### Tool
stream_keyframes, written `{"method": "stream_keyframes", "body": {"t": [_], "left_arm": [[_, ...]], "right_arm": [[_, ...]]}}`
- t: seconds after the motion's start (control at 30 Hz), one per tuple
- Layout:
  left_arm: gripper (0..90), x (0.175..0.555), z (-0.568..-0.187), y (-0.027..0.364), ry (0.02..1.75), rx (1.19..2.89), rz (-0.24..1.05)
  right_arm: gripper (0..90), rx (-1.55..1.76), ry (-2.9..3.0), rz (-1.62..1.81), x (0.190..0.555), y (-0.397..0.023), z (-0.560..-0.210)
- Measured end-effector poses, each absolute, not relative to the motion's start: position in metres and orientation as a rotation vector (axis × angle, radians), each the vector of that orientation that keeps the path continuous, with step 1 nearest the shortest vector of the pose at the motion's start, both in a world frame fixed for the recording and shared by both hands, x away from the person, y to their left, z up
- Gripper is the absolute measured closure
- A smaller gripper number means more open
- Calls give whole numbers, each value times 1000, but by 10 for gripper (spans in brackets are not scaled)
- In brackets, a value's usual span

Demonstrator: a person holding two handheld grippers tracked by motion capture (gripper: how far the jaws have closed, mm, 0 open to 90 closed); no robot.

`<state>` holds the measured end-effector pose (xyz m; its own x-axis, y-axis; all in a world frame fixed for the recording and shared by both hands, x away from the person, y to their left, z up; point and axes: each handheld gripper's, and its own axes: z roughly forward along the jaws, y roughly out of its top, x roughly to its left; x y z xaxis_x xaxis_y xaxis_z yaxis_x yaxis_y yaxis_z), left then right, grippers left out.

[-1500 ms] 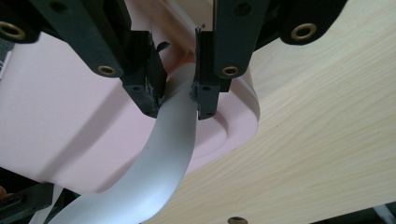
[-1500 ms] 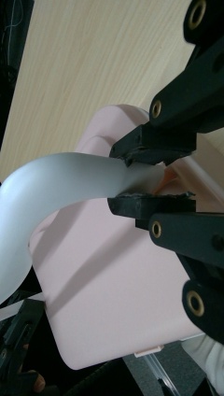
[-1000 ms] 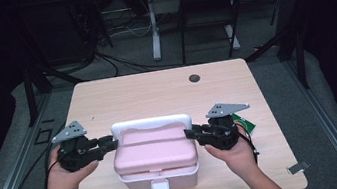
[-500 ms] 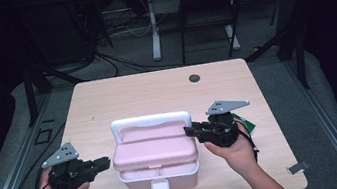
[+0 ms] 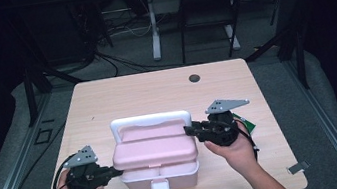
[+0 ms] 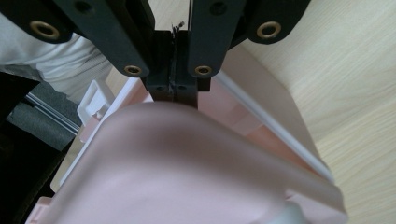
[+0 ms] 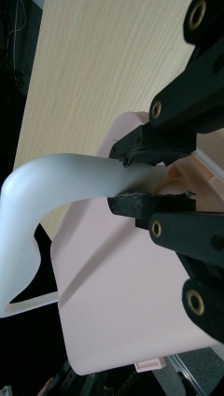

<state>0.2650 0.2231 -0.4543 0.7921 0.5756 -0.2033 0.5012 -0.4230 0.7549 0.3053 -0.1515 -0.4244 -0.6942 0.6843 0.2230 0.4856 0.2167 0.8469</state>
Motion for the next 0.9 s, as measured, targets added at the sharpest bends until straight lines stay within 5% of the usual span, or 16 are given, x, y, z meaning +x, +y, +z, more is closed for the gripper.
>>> {"method": "stream_keyframes", "body": {"t": [0.9], "left_arm": [[896,272,-435,215,772,2092,138]], "right_arm": [[699,1153,2207,1532,287,-176,-429]]}}
